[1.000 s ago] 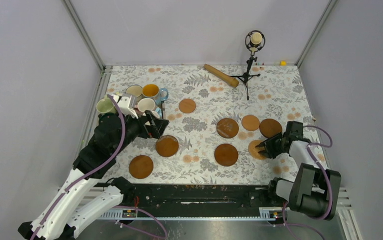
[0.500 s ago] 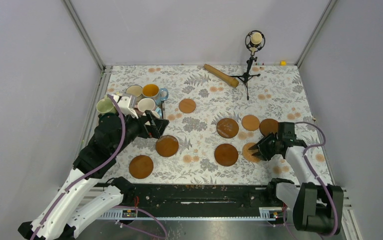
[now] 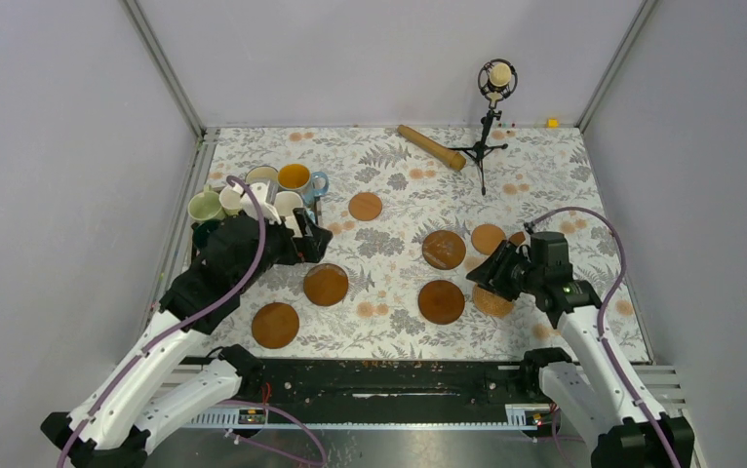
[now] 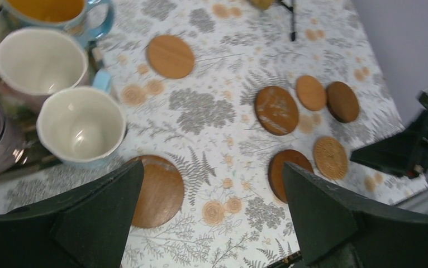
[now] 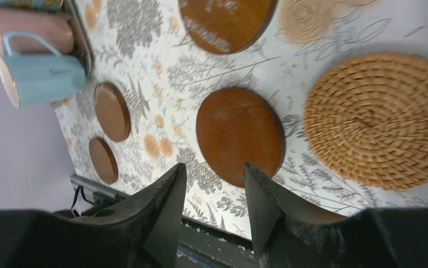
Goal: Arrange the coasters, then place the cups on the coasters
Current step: Move the coaster to the center of the board.
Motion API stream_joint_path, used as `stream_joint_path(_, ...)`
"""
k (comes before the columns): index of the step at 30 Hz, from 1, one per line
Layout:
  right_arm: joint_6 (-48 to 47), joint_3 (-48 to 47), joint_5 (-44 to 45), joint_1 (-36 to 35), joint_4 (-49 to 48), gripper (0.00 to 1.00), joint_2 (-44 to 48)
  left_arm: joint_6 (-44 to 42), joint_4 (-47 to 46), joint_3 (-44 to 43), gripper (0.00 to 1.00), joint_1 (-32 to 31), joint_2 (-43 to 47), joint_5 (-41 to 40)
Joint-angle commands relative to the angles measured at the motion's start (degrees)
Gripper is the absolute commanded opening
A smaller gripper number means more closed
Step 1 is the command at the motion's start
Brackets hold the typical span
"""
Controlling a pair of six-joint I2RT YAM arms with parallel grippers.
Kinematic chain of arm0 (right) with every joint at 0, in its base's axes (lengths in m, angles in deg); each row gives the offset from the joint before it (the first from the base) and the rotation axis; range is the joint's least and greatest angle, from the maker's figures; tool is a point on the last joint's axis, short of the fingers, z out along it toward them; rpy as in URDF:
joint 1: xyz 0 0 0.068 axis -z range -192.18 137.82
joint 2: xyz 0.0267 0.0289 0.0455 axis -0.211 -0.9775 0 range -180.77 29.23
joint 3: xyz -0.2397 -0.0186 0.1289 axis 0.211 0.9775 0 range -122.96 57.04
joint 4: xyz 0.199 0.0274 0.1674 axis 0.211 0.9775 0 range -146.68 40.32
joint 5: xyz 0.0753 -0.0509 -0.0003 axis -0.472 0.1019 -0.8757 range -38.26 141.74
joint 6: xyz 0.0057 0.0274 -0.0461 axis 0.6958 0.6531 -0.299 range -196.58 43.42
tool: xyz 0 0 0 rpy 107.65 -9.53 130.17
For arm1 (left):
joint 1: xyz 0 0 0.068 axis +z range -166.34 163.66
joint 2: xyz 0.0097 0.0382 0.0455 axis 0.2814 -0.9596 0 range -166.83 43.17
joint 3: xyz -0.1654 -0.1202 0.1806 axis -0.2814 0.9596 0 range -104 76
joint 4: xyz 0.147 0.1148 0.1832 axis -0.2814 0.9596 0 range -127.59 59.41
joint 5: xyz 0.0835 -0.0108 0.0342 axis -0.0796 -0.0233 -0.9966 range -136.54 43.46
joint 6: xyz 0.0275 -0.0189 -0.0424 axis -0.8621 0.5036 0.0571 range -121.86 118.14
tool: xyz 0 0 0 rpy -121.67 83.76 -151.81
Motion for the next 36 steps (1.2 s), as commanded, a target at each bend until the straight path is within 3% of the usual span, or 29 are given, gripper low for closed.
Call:
stream_joint_path(1,1.23,0.67,0.91,-4.64,-2.88,0.51,2.85,8.58,5.29,-1.13,0.96,-0.33,-0.80,-13.06)
stream_joint_path(9,-0.86,1.05,-1.18,-5.26,-2.83,0.52,5.38,23.41,22.29,-1.09,0.96,1.80,1.35,-27.37)
stream_joint_path(15,-4.38,1.37,0.00,-5.25,0.01,0.52,4.78,33.40,27.66,3.10,0.84,10.75,1.62,-23.88)
stream_joint_path(21,-4.99,1.41,-1.96,-5.25,0.01,0.52,7.79,35.02,11.74,16.23,0.60,14.96,3.51,-7.53)
stream_joint_path(30,-4.32,2.86,-3.76,-5.25,-0.37,0.52,9.40,37.78,-2.83,24.96,0.27,15.32,0.01,-5.47)
stream_joint_path(36,-3.64,3.82,-4.24,-5.25,-0.11,0.52,10.56,39.54,-8.40,28.04,0.24,15.32,-4.48,-5.36)
